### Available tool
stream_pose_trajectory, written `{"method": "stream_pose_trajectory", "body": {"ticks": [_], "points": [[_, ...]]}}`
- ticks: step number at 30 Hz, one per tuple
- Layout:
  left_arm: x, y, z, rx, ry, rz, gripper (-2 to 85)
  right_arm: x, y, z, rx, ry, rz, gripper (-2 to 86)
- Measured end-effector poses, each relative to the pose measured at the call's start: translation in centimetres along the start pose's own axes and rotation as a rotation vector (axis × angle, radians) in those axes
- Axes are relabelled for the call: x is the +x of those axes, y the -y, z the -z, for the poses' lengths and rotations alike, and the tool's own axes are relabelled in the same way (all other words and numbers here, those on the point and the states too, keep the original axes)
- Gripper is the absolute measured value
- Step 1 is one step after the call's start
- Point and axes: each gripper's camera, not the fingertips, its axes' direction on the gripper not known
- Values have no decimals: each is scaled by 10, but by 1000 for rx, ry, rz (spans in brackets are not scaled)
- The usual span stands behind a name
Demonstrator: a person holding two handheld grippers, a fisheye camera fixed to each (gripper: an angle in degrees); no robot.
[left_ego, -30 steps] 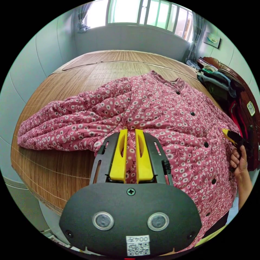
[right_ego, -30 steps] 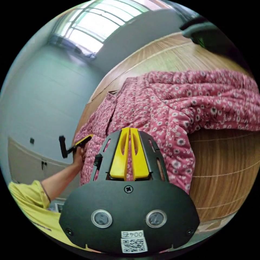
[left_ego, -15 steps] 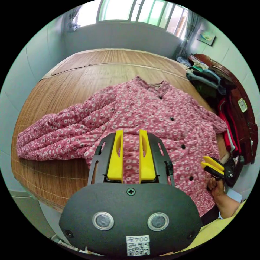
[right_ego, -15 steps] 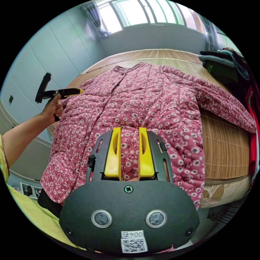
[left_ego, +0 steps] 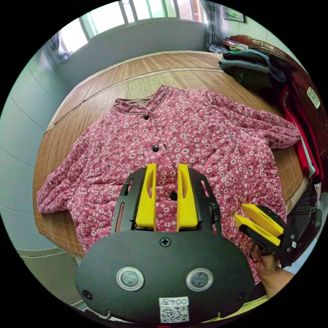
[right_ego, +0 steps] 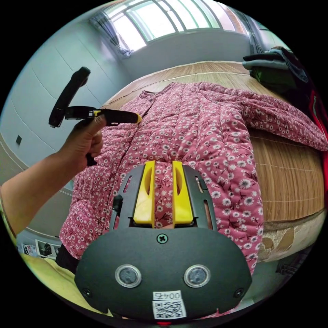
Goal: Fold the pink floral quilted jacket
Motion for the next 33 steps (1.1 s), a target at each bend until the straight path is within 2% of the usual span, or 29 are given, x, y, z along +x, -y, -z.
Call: {"method": "stream_pose_trajectory", "body": {"ticks": [6,14,19,24,28,33], "points": [[4,3,-2,-16,49,-35,58,6,-1,4,7,15,-19,76],[-15,-3,3,53,-84,0,13,13,0,12,15,16,-34,64],[-34,-11,-42,-40,-169,18,11,15,1,16,16,-4,-23,63],[-62,-28,-51,2,-250,69,17,15,2,22,18,-35,-3,63],[-92,-63,-9,105,-337,22,46,24,2,32,41,-11,-8,64],[-181,-174,53,240,-361,99,79,38,2,74,82,94,-32,70]]}}
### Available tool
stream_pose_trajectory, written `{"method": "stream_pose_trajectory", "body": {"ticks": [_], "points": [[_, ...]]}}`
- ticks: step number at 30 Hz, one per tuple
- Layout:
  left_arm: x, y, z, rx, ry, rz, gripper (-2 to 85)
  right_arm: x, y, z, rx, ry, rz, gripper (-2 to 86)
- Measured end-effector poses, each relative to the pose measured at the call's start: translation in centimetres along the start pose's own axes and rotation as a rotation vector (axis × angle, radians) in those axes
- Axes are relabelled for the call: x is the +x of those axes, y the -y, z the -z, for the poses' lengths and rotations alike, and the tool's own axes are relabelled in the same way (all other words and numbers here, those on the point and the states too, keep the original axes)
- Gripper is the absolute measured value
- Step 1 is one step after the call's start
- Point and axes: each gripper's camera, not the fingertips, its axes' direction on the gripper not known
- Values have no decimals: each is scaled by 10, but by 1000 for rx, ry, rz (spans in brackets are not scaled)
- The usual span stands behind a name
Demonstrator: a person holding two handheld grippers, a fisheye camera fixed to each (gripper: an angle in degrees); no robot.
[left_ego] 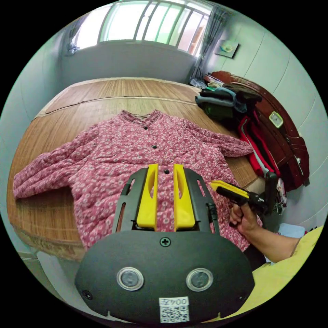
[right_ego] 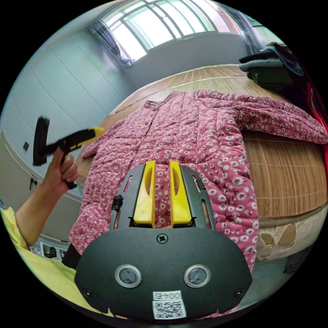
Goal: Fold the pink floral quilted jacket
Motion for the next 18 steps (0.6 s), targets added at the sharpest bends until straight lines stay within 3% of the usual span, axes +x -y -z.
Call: {"method": "stream_pose_trajectory", "body": {"ticks": [6,11,18], "points": [[-140,-171,98,-7,-2,229,130,29,-32,98,-65,133,-16,118],[-237,-321,113,5,-228,516,145,118,-104,177,-51,163,-324,135],[-290,-396,55,60,-556,735,162,172,-156,189,25,375,-603,159]]}}
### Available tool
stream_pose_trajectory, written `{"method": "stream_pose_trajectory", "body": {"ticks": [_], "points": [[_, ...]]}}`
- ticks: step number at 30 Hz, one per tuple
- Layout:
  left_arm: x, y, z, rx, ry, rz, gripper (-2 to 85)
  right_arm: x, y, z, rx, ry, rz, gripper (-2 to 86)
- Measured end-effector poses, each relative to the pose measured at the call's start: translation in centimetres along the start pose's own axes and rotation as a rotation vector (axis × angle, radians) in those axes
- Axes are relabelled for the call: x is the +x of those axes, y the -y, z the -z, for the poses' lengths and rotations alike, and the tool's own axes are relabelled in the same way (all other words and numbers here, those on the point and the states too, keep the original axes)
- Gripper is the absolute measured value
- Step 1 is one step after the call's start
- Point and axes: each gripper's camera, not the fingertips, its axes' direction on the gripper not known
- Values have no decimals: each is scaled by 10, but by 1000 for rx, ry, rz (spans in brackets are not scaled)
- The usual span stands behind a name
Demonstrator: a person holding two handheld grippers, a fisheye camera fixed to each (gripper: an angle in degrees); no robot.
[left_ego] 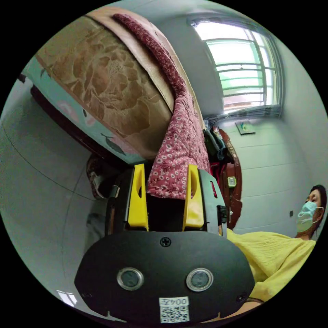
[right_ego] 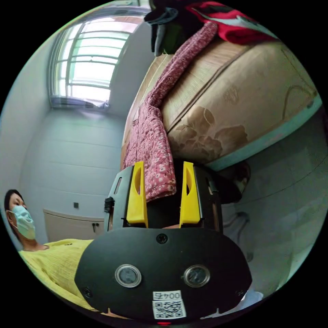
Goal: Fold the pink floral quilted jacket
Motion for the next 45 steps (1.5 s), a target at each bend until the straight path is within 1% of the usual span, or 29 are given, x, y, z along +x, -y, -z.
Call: {"method": "stream_pose_trajectory", "body": {"ticks": [1,3,8,12,15,16,18,21,23,25,27,28,30,32,33,35,36,38,39,41,45], "points": [[-7,3,-6,-8,-55,10,163,6,1,-1,0,58,-32,162],[-10,8,-13,-32,-64,9,162,11,3,-4,-8,106,-53,167],[-5,16,-18,-93,52,-46,142,4,7,-18,-100,28,-33,155],[-17,13,-16,-78,34,-4,135,3,5,-20,-87,44,-49,124],[-16,11,-18,-80,13,-2,96,-12,0,-18,-54,66,-17,83],[-6,10,-17,-82,29,-21,62,-24,-2,-16,-44,80,5,73],[22,8,-9,-64,56,-103,46,-49,-6,-11,-32,79,53,65],[57,6,8,-68,141,-194,37,-84,-13,-12,-67,-57,137,62],[52,0,12,-80,183,-170,32,-80,-18,-24,-118,-182,128,62],[38,-5,4,-109,228,-141,30,-68,-22,-37,-185,-249,106,64],[25,-11,0,-116,223,-96,27,-68,-28,-39,-190,-267,122,69],[22,-15,5,-84,191,-89,28,-76,-31,-37,-181,-299,156,73],[28,-19,17,-6,196,-94,32,-97,-35,-35,-147,-402,225,76],[57,-10,25,76,283,-163,43,-136,-36,-40,-80,-541,362,83],[66,-5,24,89,303,-187,46,-147,-35,-44,-61,-562,404,85],[103,17,3,132,358,-281,63,-185,-29,-72,-8,-588,559,95],[112,24,-7,134,366,-302,68,-192,-25,-82,-3,-588,587,101],[144,56,-58,102,396,-373,83,-210,-7,-133,-32,-583,659,119],[151,65,-74,88,407,-387,88,-212,-3,-147,-38,-590,673,121],[178,99,-133,39,456,-423,105,-218,19,-201,-68,-611,684,113],[223,144,-203,57,504,-519,108,-232,49,-265,-61,-643,741,94]]}}
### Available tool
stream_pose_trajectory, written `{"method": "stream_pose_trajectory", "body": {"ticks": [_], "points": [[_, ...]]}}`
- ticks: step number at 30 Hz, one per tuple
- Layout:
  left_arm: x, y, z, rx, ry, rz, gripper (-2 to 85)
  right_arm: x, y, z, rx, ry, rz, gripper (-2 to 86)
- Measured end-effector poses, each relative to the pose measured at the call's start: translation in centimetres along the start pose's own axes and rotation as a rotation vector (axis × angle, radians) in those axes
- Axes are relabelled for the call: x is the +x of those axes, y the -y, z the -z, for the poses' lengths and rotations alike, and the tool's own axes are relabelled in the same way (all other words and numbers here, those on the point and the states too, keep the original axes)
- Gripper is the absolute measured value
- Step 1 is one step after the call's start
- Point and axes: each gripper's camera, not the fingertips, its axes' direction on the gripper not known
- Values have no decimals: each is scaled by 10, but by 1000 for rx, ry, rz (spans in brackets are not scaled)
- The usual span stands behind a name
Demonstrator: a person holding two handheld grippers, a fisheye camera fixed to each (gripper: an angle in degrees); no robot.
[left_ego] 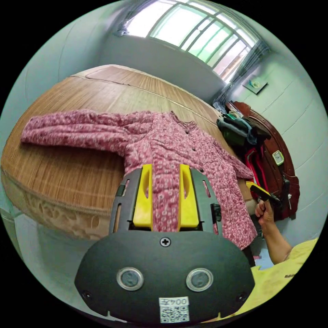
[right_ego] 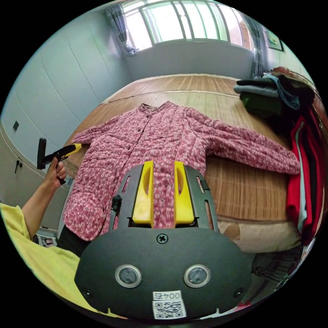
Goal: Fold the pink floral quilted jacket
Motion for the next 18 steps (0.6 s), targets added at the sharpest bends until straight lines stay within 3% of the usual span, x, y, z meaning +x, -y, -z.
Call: {"method": "stream_pose_trajectory", "body": {"ticks": [6,10,11,13,18], "points": [[33,75,-84,-16,217,-100,84,-6,60,-72,-25,-87,22,74],[33,80,-146,-138,371,-146,73,0,69,-128,-145,-124,24,66],[33,73,-150,-98,385,-139,70,4,64,-149,-205,-123,10,63],[37,75,-154,-99,393,-130,66,7,53,-146,-107,-110,-5,55],[36,79,-157,-90,342,-107,65,17,62,-143,-145,-58,-39,34]]}}
